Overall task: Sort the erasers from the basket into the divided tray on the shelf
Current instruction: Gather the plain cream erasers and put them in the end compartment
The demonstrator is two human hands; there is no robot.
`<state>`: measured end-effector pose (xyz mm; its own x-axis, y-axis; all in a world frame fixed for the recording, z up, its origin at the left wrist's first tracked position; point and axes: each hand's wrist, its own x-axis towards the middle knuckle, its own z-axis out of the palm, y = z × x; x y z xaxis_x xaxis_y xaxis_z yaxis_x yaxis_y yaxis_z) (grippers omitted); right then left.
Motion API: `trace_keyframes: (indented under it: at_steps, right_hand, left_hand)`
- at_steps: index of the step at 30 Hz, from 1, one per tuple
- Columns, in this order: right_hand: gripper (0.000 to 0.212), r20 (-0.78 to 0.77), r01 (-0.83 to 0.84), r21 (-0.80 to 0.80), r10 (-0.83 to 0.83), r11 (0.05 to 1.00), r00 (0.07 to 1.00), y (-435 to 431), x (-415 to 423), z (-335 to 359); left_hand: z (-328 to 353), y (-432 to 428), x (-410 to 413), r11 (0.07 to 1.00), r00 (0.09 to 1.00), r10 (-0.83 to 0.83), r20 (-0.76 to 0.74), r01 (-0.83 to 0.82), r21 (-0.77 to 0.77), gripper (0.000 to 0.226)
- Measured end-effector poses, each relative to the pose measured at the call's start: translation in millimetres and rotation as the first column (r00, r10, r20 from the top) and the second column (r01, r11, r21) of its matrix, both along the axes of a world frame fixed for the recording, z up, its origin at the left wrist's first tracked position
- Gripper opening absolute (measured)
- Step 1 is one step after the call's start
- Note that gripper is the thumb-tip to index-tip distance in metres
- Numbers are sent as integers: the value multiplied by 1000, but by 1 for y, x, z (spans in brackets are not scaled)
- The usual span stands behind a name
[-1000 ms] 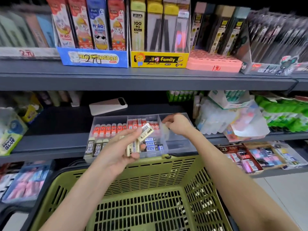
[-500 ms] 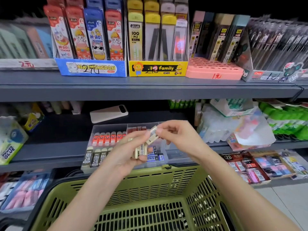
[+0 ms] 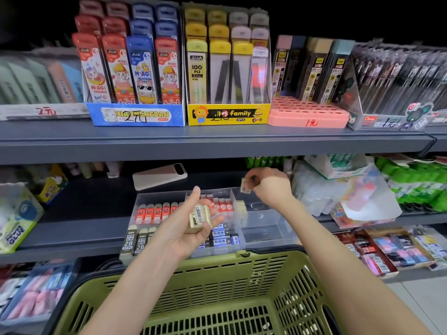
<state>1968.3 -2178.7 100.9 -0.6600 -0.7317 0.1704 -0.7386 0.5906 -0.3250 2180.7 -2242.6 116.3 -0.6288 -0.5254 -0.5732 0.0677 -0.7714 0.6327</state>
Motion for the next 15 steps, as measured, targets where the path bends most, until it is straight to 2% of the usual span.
trace_keyframes:
  at_steps: [2,5,8,10,15]
  right_hand:
    - [24,-49,-17,27,19,999,999,3,3,-3]
    - [20,-41,-34,42,36,999,999,4,9,-13]
    - [20,89,-50,12,48,999,995,-2,11,-21]
    - [22,192,-93,50,82,994,978,-6,10,-25]
    - [36,309,-185,121,140,975,941,1,8,-27]
  left_hand:
    - [1,0,0,1000,1000,-5,6,5,2,37]
    - [0,0,0,1000,1000,-12,3,12,5,44]
    - [-1,-1,0,1000,999,-31,10,31,1,46]
    - [-2,-1,-1,999,999,-31,15,31,-10,45]
    - [-3,-5,-2,999,999,-27,-29,27,26,54]
